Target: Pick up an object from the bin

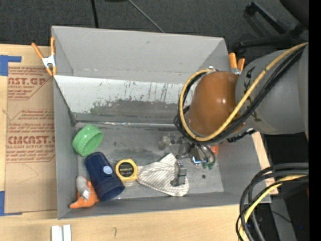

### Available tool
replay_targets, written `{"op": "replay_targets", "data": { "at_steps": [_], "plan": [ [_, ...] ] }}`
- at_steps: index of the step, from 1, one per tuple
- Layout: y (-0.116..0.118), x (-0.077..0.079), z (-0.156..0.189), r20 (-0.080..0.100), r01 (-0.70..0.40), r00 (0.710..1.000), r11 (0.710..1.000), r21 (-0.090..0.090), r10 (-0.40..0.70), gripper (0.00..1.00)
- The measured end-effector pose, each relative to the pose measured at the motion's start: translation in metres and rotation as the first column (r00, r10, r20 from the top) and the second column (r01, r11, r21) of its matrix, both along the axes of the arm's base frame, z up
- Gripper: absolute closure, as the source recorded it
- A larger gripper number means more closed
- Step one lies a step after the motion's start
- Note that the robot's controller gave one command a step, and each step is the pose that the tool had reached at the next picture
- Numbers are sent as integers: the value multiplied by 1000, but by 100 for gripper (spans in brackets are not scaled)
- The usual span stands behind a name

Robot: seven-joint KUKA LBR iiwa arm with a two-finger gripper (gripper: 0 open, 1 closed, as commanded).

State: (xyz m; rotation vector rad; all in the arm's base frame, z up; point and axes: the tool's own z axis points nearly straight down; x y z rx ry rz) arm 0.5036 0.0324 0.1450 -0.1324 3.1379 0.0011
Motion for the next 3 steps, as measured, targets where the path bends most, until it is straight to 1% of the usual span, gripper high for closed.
{"op": "replay_targets", "data": {
  "at_steps": [1,2,3],
  "plan": [
    [8,13,-77,-1,15,1000,1000,1,-15,0],
    [0,-15,-75,-3,51,999,999,0,-51,100],
    [0,-15,-75,-3,51,999,999,0,-51,100]
  ]
}}
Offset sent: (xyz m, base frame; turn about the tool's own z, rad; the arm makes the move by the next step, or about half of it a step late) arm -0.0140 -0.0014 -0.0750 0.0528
